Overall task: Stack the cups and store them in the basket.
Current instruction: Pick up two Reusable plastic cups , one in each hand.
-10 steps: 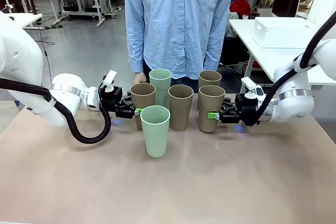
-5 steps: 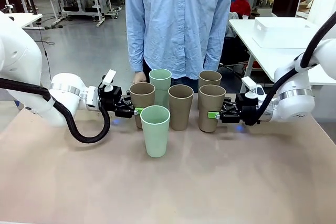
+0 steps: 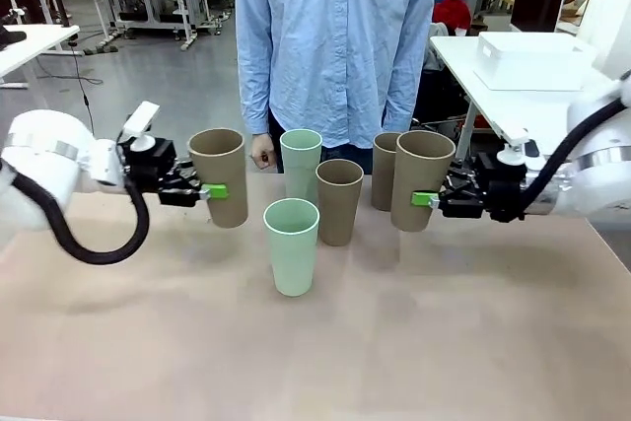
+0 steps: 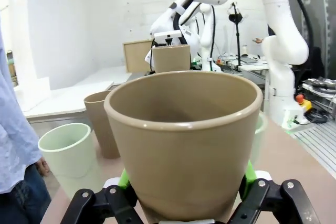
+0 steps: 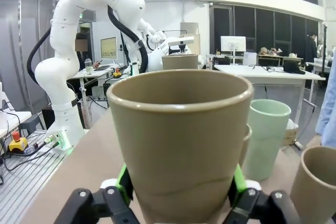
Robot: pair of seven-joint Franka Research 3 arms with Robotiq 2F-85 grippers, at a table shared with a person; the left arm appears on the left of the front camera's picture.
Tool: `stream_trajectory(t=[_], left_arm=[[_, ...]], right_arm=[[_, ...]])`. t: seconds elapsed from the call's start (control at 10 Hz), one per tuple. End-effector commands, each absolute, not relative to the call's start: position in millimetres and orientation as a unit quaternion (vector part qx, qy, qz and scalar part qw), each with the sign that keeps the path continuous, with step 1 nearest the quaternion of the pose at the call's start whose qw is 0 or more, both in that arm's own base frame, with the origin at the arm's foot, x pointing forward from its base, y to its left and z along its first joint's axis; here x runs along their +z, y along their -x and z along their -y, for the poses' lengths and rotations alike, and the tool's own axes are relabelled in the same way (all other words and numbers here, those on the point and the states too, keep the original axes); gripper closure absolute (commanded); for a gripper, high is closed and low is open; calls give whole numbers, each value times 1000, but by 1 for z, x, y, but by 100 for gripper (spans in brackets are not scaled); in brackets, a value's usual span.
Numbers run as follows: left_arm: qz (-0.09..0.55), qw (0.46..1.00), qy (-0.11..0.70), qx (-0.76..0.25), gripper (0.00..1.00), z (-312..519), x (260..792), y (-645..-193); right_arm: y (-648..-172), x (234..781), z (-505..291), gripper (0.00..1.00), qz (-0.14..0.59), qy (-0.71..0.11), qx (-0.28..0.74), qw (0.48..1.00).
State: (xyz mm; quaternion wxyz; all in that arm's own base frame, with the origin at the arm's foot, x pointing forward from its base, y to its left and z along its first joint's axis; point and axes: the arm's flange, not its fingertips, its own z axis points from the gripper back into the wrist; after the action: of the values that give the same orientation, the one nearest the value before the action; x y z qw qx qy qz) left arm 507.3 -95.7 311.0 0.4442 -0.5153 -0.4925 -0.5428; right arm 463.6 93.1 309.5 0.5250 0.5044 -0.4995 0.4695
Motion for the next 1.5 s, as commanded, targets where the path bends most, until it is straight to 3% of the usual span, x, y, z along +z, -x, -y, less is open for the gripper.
stream_trajectory(t=[0.0, 0.7, 1.4], left_arm=[[497, 444, 493, -559, 14, 70, 320, -466], [550, 420, 470, -548, 14, -6, 331, -396], [535, 438, 481, -539, 14, -2, 350, -406]], right_arm=[[-427, 325, -79, 15, 517, -484, 479, 518], [-354, 335, -25, 15, 527, -495, 476, 500], [-374, 334, -22, 15, 518, -498, 468, 514]])
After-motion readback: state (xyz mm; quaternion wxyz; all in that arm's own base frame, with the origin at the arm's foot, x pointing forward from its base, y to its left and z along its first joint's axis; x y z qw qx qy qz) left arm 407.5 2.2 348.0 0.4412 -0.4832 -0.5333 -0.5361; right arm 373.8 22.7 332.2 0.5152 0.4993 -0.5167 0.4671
